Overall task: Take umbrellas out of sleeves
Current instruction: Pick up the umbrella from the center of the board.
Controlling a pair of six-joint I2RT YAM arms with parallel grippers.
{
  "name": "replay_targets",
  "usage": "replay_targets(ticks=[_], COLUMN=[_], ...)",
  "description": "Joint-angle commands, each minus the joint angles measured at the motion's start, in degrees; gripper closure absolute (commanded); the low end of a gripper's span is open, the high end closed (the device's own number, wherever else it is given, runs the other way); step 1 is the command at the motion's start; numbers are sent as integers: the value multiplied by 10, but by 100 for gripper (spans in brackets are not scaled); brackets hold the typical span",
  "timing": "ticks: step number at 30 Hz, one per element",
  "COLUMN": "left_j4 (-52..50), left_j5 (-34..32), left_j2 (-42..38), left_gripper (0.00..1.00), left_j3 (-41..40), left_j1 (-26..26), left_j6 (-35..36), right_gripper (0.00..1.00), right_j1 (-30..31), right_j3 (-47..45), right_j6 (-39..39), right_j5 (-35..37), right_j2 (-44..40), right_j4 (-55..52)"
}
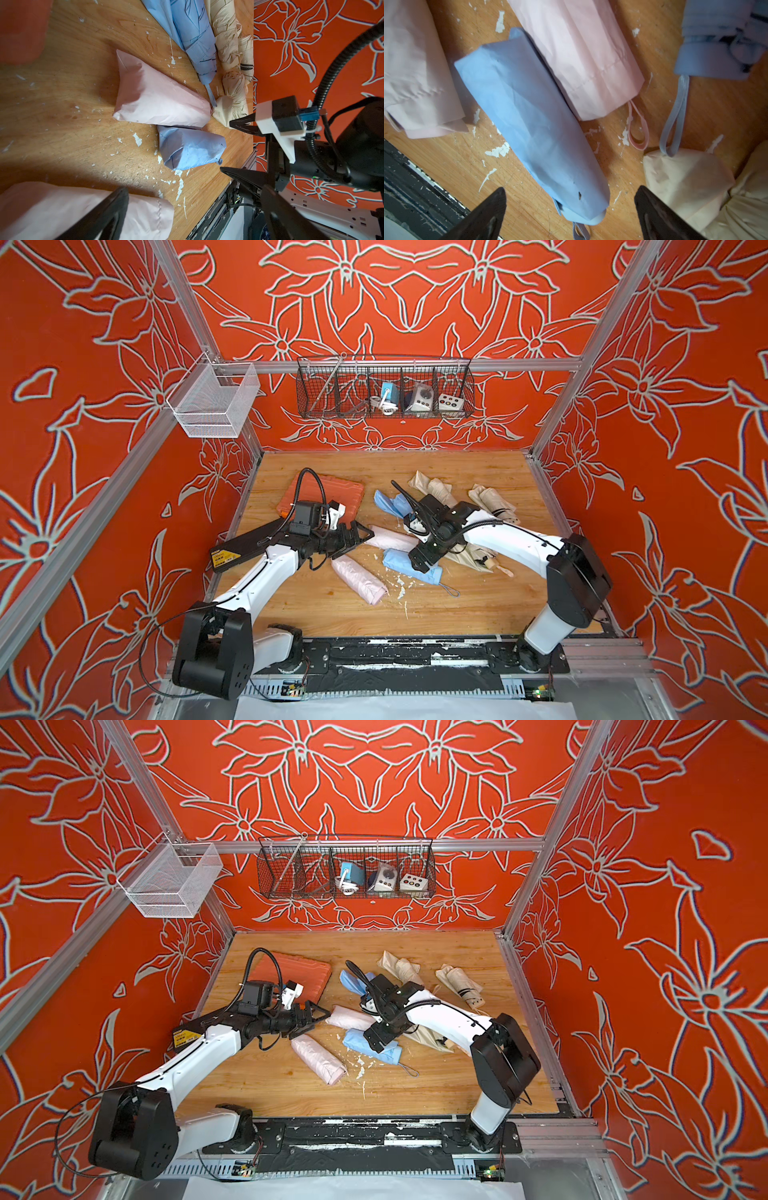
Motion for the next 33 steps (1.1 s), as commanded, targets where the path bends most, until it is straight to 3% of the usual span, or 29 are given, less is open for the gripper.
replay_targets(ticks=[1,19,33], left_j4=[-3,-5,6], left_j5=[7,18,26], left_j2=[0,17,31], left_gripper=[2,2,2], left_j3=[3,4,3], left_j1=[3,5,5], left_j6=[13,17,14], right_gripper=[2,8,31], right_j1=[8,19,21], right_j3=[26,55,33], right_j6=[-27,-41,-20], right_j5=[7,-30,-30], right_j2=[25,122,120], right_j4=[-2,13,36])
